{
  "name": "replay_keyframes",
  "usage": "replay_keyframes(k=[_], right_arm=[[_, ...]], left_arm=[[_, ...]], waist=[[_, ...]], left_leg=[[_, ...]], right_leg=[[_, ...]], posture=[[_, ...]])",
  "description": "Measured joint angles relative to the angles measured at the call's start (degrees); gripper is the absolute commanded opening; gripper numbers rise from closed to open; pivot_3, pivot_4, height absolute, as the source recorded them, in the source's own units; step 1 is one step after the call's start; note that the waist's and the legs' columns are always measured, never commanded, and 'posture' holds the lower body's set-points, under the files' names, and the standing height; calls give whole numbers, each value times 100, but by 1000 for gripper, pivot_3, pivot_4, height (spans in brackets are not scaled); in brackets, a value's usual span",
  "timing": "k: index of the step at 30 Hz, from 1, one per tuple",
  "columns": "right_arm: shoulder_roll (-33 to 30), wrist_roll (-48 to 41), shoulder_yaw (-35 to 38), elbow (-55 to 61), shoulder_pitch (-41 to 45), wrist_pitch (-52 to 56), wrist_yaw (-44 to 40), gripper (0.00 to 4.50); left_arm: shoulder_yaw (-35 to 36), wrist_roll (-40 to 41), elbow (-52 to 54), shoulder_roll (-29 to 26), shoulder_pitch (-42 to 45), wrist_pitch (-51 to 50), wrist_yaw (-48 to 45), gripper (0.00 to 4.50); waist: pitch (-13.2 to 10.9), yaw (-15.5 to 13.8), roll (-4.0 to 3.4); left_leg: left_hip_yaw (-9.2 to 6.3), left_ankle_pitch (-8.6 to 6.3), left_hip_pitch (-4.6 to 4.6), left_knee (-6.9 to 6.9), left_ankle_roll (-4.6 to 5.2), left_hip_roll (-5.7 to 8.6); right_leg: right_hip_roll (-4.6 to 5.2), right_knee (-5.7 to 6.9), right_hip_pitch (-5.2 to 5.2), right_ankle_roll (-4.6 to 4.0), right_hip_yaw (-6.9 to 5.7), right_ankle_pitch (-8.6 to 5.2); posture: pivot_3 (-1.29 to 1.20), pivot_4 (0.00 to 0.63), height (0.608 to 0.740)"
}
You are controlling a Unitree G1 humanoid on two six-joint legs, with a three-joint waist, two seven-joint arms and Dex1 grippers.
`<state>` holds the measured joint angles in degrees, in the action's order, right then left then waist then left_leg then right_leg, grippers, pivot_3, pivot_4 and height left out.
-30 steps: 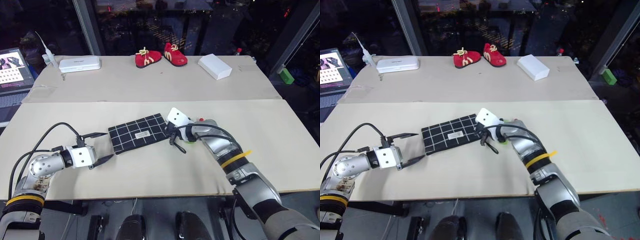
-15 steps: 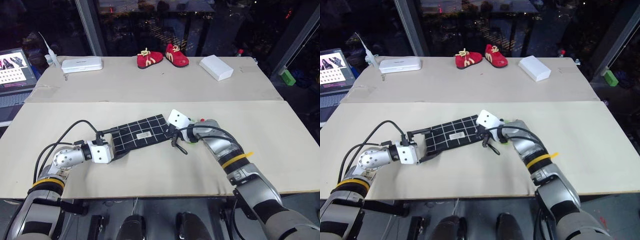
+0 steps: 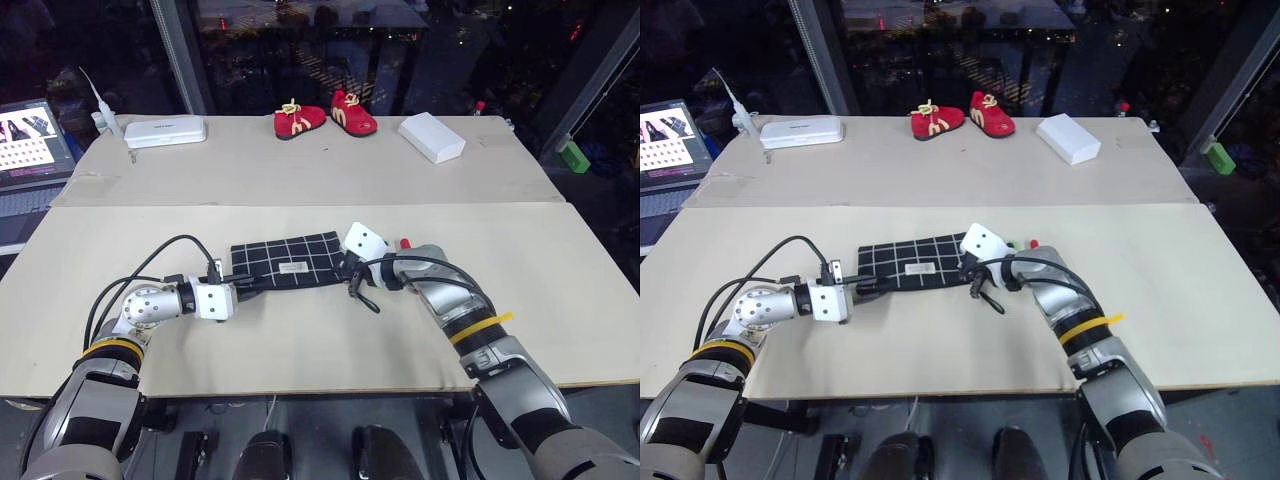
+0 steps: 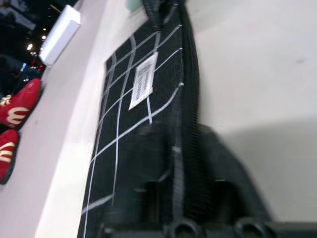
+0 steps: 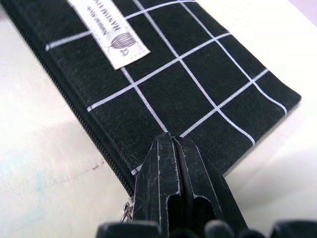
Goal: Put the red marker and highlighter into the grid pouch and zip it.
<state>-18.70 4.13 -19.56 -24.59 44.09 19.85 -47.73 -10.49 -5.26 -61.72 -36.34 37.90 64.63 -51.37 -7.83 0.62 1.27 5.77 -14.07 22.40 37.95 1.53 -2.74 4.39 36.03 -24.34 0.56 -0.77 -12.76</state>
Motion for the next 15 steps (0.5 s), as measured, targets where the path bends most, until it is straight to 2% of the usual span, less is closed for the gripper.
replay_keyframes(k=[6, 9, 15], right_arm=[[-14, -48, 29, 38, -11, 45, -88, 0], [0, -319, 250, 56, -30, 289, -221, 836], [-25, -1197, 965, 431, 83, 1002, -599, 2896]], left_arm=[[271, 697, 7, 230, -56, -598, -657, 62], [405, 988, 162, 304, -116, -986, -877, 0], [685, 1398, 753, 379, -389, -1816, -1067, 0]], waist=[[0, 12, 1], [-1, 13, 1], [-2, 37, 1]], left_leg=[[-4, 0, 4, 0, 0, -1], [-7, 0, 6, 0, 0, -1], [-21, 0, 17, 0, 0, -5]], right_leg=[[-2, -1, -3, 0, -2, 0], [-3, -1, -3, 0, -1, 0], [-6, 5, -13, 0, -2, 1]], posture=[[0, 150, 740], [0, 150, 740], [0, 150, 740]])
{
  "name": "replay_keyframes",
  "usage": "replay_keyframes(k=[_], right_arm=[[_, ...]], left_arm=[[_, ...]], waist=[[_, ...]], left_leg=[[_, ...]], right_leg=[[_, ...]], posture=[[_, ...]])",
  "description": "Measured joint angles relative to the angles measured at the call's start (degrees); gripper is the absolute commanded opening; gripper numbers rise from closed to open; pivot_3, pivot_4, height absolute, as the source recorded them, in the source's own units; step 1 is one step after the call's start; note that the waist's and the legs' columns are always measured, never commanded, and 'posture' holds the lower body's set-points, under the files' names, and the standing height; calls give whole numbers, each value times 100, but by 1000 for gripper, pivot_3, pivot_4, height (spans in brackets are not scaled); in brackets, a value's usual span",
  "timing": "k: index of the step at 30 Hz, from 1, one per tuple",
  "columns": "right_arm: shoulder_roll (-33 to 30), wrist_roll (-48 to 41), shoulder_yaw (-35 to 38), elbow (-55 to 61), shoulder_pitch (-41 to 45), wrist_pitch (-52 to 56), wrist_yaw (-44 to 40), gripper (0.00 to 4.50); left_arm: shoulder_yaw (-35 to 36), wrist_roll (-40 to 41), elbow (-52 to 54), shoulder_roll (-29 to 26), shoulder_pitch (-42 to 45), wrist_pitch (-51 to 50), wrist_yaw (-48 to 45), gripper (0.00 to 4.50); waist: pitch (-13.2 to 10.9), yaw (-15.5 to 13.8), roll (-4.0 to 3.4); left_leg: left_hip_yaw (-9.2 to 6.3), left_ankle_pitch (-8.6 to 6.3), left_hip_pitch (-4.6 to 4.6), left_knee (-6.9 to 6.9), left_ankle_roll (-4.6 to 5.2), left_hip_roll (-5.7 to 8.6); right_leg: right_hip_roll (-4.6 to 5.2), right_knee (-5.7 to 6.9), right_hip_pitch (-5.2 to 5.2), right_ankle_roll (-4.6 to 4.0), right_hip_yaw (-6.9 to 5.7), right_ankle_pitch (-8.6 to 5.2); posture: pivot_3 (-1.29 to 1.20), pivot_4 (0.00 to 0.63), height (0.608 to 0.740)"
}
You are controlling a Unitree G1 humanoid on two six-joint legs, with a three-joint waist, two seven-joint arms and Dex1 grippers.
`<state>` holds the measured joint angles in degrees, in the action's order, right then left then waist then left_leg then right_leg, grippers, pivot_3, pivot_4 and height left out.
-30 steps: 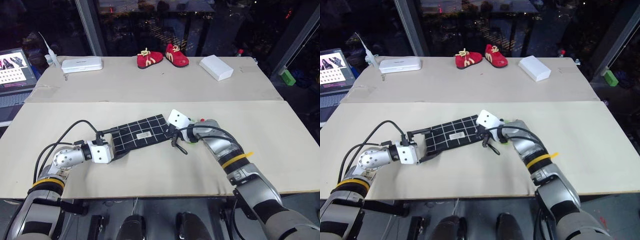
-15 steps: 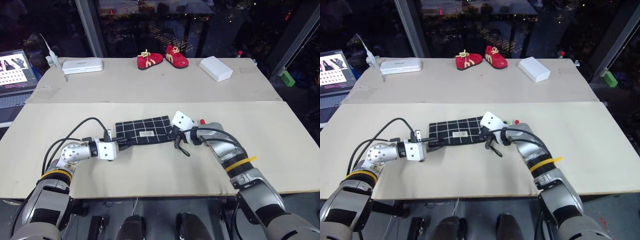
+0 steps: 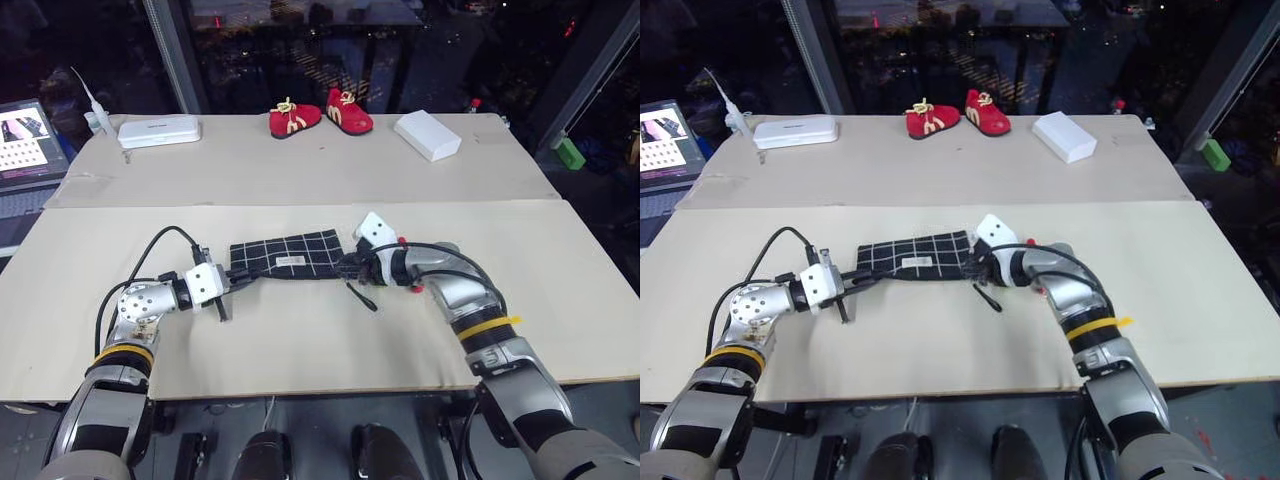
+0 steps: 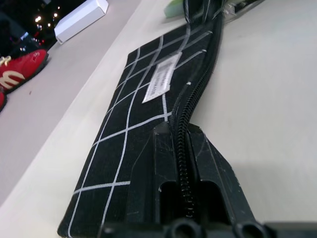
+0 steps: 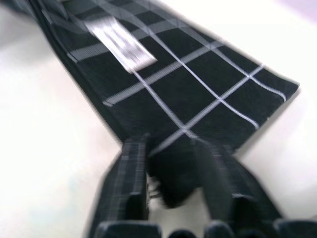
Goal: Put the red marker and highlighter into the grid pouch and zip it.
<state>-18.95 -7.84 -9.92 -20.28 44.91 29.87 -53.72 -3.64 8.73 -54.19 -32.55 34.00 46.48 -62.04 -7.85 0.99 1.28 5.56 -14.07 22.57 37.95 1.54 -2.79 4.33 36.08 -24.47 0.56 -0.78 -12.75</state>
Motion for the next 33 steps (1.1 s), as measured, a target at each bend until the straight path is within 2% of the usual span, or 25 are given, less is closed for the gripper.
replay_keyframes(k=[2, 4, 8, 12, 16, 21, 33], right_arm=[[12, -564, 413, 136, 302, 757, -98, 3572], [-149, -1062, 744, 453, 579, 1334, -274, 3572], [-760, -1566, 1078, 1092, 615, 1721, -508, 3572], [-1219, -1098, 685, 1463, -69, 1449, -303, 3572], [-940, -684, 310, 1278, -365, 1398, 279, 3572], [-450, -457, 298, 915, -36, 1194, 896, 3572], [69, -68, 153, -682, 583, 337, 1252, 3572]], left_arm=[[88, 97, 269, 39, -80, -320, 6, 0], [172, 215, 547, 81, -147, -597, 52, 0], [379, 328, 1225, 141, -390, -1429, 364, 0], [488, 395, 2005, 177, -633, -2313, 779, 0], [534, 433, 2694, 246, -678, -2964, 1108, 0], [547, 433, 3082, 308, -725, -3437, 1327, 0], [563, 430, 3348, 352, -910, -3674, 1445, 0]], waist=[[-1, 8, 0], [-1, -12, 0], [-1, -56, 0], [0, -61, 1], [-4, 11, -2], [-3, 32, -2], [-4, -21, -4]], left_leg=[[-10, 0, 1, 0, 0, -2], [-21, 0, 6, 0, 0, -4], [-35, -1, 27, 0, 1, -3], [-36, -1, 31, 0, 2, 2], [-37, 2, 19, 1, -2, 10], [-35, 2, 6, 1, -2, 1], [-26, 1, 31, 1, -1, 8]], right_leg=[[-1, 1, -2, -1, 0, 1], [-1, 1, -1, -1, -8, 1], [3, -4, 1, 1, -24, 2], [5, -9, 3, 5, -24, 3], [-1, -10, -9, 5, 4, 3], [-15, -7, -4, 4, 4, 3], [-3, -7, -5, 6, -8, 5]], posture=[[0, 150, 740], [0, 150, 740], [0, 150, 740], [0, 150, 740], [0, 150, 740], [0, 150, 740], [0, 150, 740]])
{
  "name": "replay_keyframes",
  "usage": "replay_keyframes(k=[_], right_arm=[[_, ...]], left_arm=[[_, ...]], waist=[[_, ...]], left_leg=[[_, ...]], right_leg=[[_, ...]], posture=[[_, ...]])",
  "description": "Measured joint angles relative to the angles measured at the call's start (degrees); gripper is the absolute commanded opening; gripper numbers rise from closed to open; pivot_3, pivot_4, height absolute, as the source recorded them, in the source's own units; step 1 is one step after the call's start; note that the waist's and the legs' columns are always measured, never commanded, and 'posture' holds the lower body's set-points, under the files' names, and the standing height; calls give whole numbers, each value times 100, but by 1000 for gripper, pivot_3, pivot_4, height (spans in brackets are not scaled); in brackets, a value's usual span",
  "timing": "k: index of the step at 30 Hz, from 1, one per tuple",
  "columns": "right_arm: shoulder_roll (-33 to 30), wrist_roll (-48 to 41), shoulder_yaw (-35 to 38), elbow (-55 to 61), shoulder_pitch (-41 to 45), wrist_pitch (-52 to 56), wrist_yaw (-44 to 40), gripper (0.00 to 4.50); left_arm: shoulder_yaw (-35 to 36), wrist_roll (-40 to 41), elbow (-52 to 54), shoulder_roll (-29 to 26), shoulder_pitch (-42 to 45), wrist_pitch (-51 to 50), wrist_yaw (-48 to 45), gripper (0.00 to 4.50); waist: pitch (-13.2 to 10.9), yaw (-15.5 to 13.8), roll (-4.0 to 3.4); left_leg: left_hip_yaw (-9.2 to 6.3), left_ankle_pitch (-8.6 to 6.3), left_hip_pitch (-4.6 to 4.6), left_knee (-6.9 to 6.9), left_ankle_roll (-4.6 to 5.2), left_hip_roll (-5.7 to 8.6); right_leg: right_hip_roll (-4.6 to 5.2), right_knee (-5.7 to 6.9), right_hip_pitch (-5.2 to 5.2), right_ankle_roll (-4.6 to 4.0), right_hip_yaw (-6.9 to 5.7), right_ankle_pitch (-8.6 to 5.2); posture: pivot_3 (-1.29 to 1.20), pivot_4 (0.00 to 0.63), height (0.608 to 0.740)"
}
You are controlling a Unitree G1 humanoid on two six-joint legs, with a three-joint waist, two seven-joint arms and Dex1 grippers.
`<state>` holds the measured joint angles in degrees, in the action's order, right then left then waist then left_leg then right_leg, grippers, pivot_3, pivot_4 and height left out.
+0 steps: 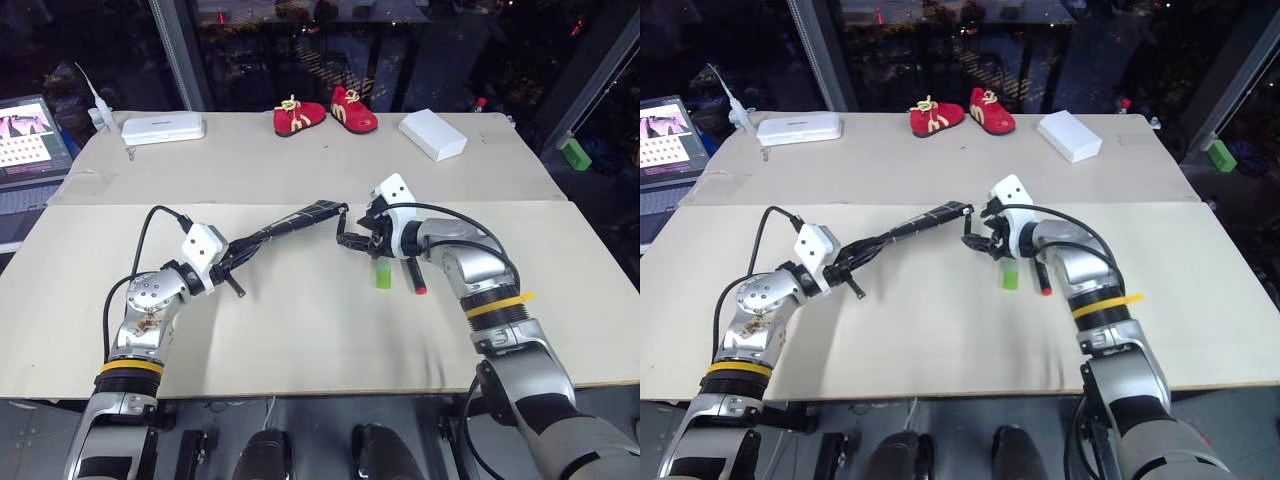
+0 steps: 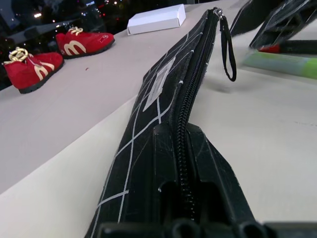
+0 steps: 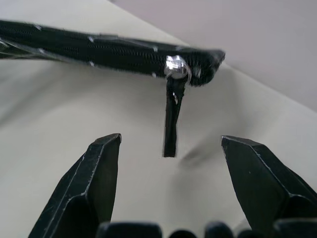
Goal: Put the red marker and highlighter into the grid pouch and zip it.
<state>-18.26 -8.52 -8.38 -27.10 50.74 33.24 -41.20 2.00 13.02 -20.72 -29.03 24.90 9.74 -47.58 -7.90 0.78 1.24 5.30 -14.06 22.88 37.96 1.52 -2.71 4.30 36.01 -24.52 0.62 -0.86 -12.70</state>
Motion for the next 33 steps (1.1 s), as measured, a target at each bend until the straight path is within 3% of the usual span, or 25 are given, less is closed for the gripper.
replay_keyframes(k=[7, 10, 18, 23, 33], right_arm=[[252, 120, 12, -750, 348, -489, 99, 3572], [314, 188, 12, -1005, 380, -698, 138, 2888], [332, 273, 10, -1180, 382, -964, -122, 124], [313, 342, -94, -1087, 375, -993, -377, 56], [653, 1057, -1019, -680, 338, -1199, -591, 56]], left_arm=[[-13, -15, 61, 60, -38, -4, 14, 0], [-23, -16, 151, 95, -110, -9, 17, 0], [-37, -16, 255, 128, -139, -103, 28, 0], [-37, -16, 337, 149, -165, -133, 44, 0], [-30, -16, 336, 157, -156, -153, 79, 0]], waist=[[0, 18, 0], [0, 17, -1], [0, 17, -1], [-1, 24, -1], [-1, 34, -2]], left_leg=[[1, 0, -3, 0, 0, -1], [0, 0, -2, 0, 0, -2], [-1, 0, -2, 0, 0, -2], [-2, 0, -2, 0, 0, -3], [-6, 0, -3, 0, -1, -3]], right_leg=[[-1, 0, 0, 0, 1, 0], [0, 3, 0, 0, 1, 0], [0, 4, 0, 0, 1, 0], [-1, 4, 0, 0, 1, 0], [-2, 8, -2, 0, 0, 0]], posture=[[0, 150, 740], [0, 150, 740], [0, 150, 740], [0, 150, 740], [0, 150, 740]])
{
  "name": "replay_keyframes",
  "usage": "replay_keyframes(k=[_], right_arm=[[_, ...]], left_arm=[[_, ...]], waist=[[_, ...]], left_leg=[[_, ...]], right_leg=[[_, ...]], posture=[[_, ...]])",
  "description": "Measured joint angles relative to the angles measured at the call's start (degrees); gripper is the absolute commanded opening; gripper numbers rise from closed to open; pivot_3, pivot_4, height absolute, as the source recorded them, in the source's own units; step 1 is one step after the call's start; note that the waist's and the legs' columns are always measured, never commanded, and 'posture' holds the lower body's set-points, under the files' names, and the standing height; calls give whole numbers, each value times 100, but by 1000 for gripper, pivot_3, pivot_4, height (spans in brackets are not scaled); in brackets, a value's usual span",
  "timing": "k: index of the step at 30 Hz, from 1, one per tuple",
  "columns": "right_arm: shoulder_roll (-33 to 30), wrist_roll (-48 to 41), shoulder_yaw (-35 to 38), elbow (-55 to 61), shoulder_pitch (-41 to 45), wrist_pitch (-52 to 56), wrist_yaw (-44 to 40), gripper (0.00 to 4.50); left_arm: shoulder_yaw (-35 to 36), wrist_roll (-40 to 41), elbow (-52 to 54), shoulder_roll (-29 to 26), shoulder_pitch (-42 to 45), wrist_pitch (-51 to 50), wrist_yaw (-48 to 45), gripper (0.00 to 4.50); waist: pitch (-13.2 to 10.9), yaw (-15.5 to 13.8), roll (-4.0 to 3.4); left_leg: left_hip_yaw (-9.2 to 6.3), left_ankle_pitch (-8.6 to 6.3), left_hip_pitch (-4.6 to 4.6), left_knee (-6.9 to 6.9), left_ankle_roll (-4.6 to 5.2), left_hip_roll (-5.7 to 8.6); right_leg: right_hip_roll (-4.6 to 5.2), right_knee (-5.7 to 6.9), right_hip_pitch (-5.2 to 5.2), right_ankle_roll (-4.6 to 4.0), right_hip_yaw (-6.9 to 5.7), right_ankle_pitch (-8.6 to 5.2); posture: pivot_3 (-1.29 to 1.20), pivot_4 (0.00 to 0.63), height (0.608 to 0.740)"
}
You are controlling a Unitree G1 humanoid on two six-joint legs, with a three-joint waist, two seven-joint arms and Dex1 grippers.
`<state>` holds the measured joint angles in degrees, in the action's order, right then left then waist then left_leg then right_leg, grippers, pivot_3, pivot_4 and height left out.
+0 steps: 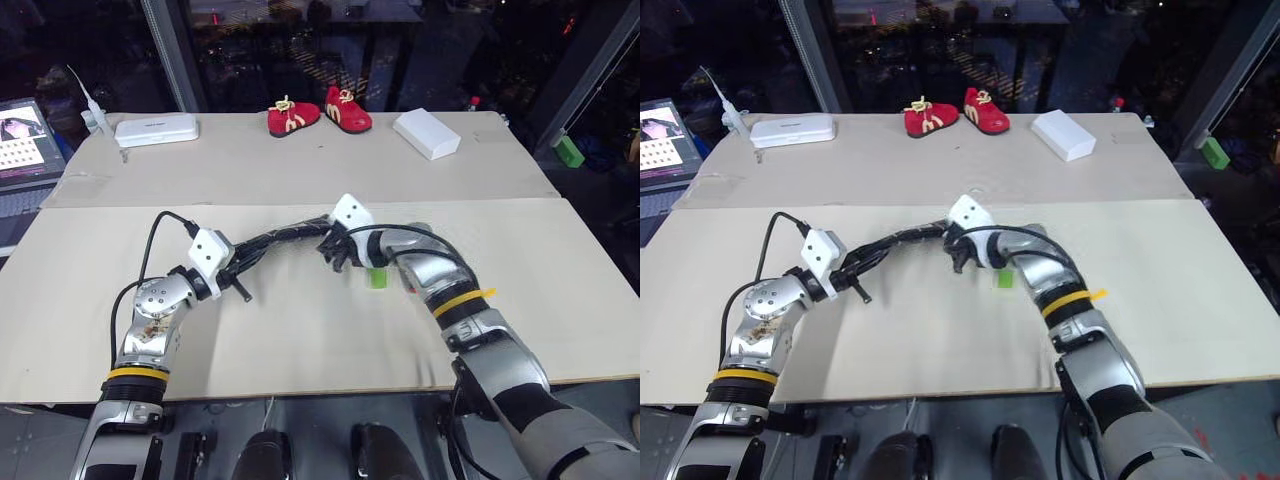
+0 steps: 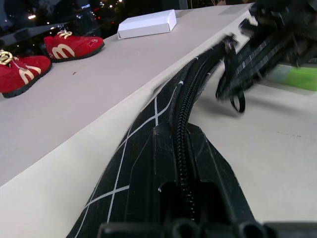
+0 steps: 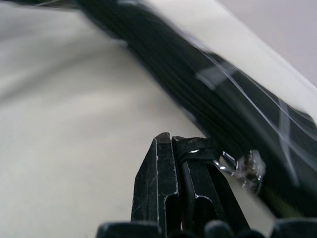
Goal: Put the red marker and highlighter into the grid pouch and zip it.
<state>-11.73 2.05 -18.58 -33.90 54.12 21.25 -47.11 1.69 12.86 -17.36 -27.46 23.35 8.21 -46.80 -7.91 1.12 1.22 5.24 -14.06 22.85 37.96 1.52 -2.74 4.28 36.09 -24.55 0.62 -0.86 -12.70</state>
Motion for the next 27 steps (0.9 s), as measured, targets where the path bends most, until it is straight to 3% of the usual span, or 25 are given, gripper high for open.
replay_keyframes(k=[6, 15, 24, 27], right_arm=[[115, 131, -58, 5, 431, -110, -23, 56], [400, 186, -428, 412, 424, 30, -584, 56], [513, 393, -556, 197, 428, 10, -541, 56], [548, 392, -548, 186, 435, -17, -585, 910]], left_arm=[[-1, 0, -12, 15, 54, -63, -18, 0], [-47, -3, -155, 114, 278, -68, -126, 0], [-57, -5, -216, 143, 295, -68, -158, 0], [-60, -6, -215, 162, 295, -68, -156, 0]], waist=[[0, -23, -1], [0, -9, -1], [-1, -14, -1], [0, -9, -1]], left_leg=[[1, 0, 2, 0, -1, 1], [2, 0, 2, 0, -1, 1], [2, 1, 3, 0, -1, 2], [2, 1, 2, 0, -1, 2]], right_leg=[[1, -2, 1, 0, -5, 0], [-1, 0, 0, 0, -4, 0], [0, 0, 0, 0, -5, 0], [-1, 0, 0, 0, -5, 0]], posture=[[0, 150, 740], [0, 150, 740], [0, 150, 740], [0, 150, 740]])
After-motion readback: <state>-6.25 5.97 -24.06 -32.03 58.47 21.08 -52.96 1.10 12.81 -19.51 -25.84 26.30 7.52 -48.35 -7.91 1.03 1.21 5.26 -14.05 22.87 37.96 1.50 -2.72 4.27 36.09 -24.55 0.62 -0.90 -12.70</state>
